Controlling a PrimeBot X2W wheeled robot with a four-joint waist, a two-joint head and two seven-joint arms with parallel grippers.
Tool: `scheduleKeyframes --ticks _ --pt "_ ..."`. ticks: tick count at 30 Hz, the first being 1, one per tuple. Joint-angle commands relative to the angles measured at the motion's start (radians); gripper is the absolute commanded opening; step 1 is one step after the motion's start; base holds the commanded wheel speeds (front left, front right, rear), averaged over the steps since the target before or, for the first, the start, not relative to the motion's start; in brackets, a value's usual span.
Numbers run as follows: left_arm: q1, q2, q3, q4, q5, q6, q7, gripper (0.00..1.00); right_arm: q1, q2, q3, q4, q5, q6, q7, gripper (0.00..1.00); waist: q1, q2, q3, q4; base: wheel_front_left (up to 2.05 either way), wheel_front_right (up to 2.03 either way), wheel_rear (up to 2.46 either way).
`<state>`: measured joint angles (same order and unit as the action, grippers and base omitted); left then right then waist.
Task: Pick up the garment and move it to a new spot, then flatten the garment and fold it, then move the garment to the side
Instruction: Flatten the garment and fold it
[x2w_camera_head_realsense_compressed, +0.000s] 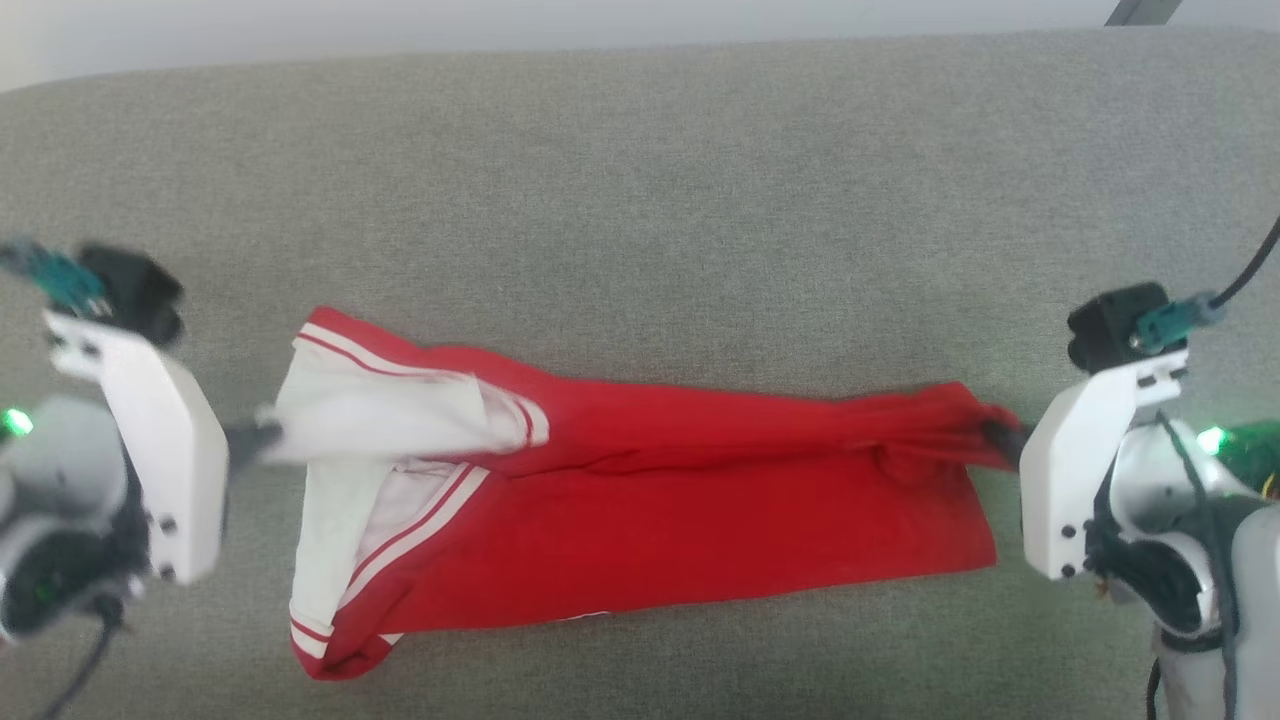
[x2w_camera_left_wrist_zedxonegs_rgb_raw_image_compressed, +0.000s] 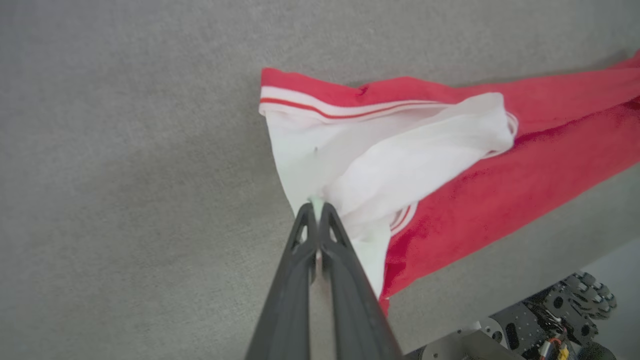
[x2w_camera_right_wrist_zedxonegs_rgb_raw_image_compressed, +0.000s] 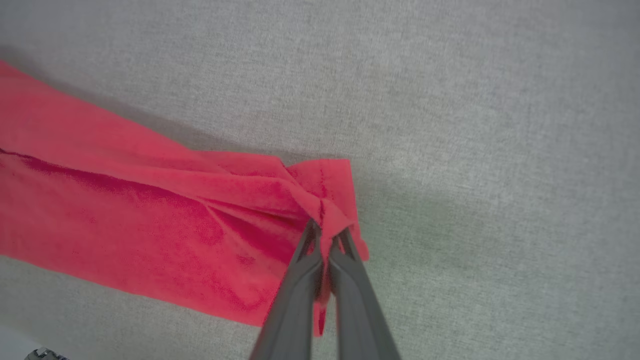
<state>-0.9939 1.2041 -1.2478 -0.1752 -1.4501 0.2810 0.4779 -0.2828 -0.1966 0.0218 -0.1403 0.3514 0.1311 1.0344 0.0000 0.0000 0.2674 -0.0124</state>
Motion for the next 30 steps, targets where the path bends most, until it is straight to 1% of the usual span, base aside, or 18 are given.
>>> scheduleKeyframes --ticks 1,3,4,6,9,11,12,13,14,15,17,18,19,20,21,25,30 --pt "0.037 0.008 -0.006 -0.020 -0.011 0.018 -0.010 0.00 0.020 0.005 -0.005 0.010 0.001 -0.001 -0.002 0.00 0.0000 0.0000 -0.001 0.001 0.00 0.00 0.00" --pt "0.082 0.004 -0.012 -0.033 -0.029 0.028 -0.021 0.00 0.034 0.009 0.000 0.035 0.003 -0.001 -0.007 0.00 0.0000 0.0000 -0.002 0.002 0.00 0.00 0.00" --pt "0.101 0.000 -0.015 -0.031 -0.020 0.026 -0.021 0.00 0.037 0.007 0.004 0.047 0.007 -0.001 -0.015 0.00 0.0000 0.0000 -0.003 0.002 0.00 0.00 0.00" --pt "0.126 -0.011 -0.018 -0.025 -0.040 0.023 -0.021 0.00 0.036 0.008 0.009 0.062 0.011 -0.001 -0.023 0.00 0.0000 0.0000 -0.004 0.002 0.00 0.00 0.00" --pt "0.176 -0.041 -0.020 0.026 -0.067 0.016 -0.019 0.00 0.023 0.013 0.022 0.114 0.011 -0.001 -0.047 0.00 0.0000 0.0000 -0.007 0.003 0.00 0.00 0.00" --pt "0.196 -0.071 -0.021 0.075 -0.070 -0.002 -0.032 0.00 0.009 0.020 0.032 0.147 0.014 -0.001 -0.060 0.00 0.0000 0.0000 -0.009 0.002 0.00 0.00 0.00" --pt "0.208 -0.089 -0.022 0.101 -0.084 -0.012 -0.035 0.00 -0.002 0.017 0.041 0.159 0.008 -0.001 -0.071 0.11 0.0000 0.0000 -0.011 0.001 0.00 0.00 0.00" --pt "0.219 -0.102 -0.024 0.123 -0.084 -0.029 -0.031 0.00 -0.009 0.017 0.046 0.173 0.006 -0.001 -0.079 0.33 0.0000 0.0000 -0.013 0.000 0.00 0.00 0.00" --pt "0.221 -0.114 -0.024 0.147 -0.071 -0.042 -0.036 0.00 -0.013 0.020 0.051 0.185 0.005 -0.001 -0.086 0.45 0.0000 0.0000 -0.015 -0.001 0.00 0.00 0.00" --pt "0.220 -0.127 -0.020 0.170 -0.069 -0.054 -0.051 0.00 -0.020 0.022 0.057 0.192 0.005 -0.001 -0.093 0.98 0.0000 0.0000 -0.018 -0.002 0.00 0.00 0.00" --pt "0.229 -0.151 -0.017 0.207 -0.076 -0.076 -0.068 0.18 -0.031 0.024 0.061 0.206 0.012 -0.001 -0.103 1.00 0.0000 0.0000 -0.024 -0.003 0.00 0.00 0.00" --pt "0.224 -0.159 -0.017 0.220 -0.056 -0.090 -0.082 0.37 -0.034 0.022 0.063 0.210 0.014 -0.001 -0.103 1.00 0.0000 0.0000 -0.027 -0.003 0.00 0.00 0.00" --pt "0.222 -0.168 -0.012 0.232 -0.061 -0.098 -0.097 0.88 -0.036 0.020 0.063 0.211 0.017 -0.001 -0.102 1.00 0.0000 0.0000 -0.031 -0.002 0.00 0.00 0.00" --pt "0.229 -0.175 -0.007 0.244 -0.075 -0.107 -0.104 0.96 -0.036 0.020 0.065 0.208 0.022 -0.001 -0.103 1.00 0.0000 0.0000 -0.035 -0.002 0.00 0.00 0.00" --pt "0.230 -0.176 -0.007 0.251 -0.067 -0.112 -0.115 1.00 -0.035 0.019 0.066 0.205 0.027 -0.001 -0.101 1.00 0.0000 0.0000 -0.040 -0.003 0.00 0.00 0.00" --pt "0.238 -0.187 0.016 0.265 -0.061 -0.132 -0.178 1.00 -0.025 0.010 0.059 0.179 0.046 -0.001 -0.108 1.00 0.0000 0.0000 -0.056 -0.002 0.00 0.00 0.00" --pt "0.261 -0.190 0.041 0.276 -0.041 -0.153 -0.290 1.00 -0.002 0.001 0.035 0.152 0.066 -0.001 -0.114 1.00 0.0000 0.0000 -0.076 0.001 0.00 0.00 0.00"
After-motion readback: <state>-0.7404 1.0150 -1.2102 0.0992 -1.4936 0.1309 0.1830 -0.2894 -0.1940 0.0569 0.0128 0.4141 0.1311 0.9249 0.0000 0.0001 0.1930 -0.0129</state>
